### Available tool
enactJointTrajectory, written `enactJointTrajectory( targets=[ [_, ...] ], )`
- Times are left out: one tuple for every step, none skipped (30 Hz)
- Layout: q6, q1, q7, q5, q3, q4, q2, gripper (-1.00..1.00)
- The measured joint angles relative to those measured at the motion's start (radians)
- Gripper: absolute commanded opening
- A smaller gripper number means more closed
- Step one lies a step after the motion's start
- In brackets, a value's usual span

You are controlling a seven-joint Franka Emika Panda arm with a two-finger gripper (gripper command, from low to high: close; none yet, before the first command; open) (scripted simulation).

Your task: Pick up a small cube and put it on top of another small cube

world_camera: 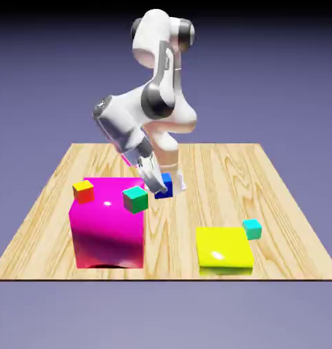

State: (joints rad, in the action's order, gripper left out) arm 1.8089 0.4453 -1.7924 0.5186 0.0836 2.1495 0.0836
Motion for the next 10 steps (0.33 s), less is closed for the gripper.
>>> enactJointTrajectory(
  targets=[
    [-0.025,0.02,-0.029,-0.018,-0.022,-0.031,0.009,-1.0],
    [-0.012,0.032,-0.053,-0.02,-0.016,-0.041,0.013,-1.0],
    [-0.012,0.029,-0.053,-0.02,-0.016,-0.041,0.013,-1.0],
    [0.032,0.016,-0.044,-0.009,-0.008,-0.009,0.003,-1.0],
    [0.075,0.01,-0.035,0.001,0.0,0.023,-0.007,-1.0],
    [0.119,0.001,-0.026,0.012,0.009,0.055,-0.018,-1.0],
    [0.154,-0.003,-0.019,0.021,0.015,0.081,-0.026,1.0],
    [0.153,0.001,-0.019,0.019,0.015,0.081,-0.026,1.0],
    [0.153,0.002,-0.019,0.019,0.015,0.081,-0.026,1.0],
    [0.11,0.013,-0.028,0.008,0.007,0.049,-0.016,1.0]
  ],
)
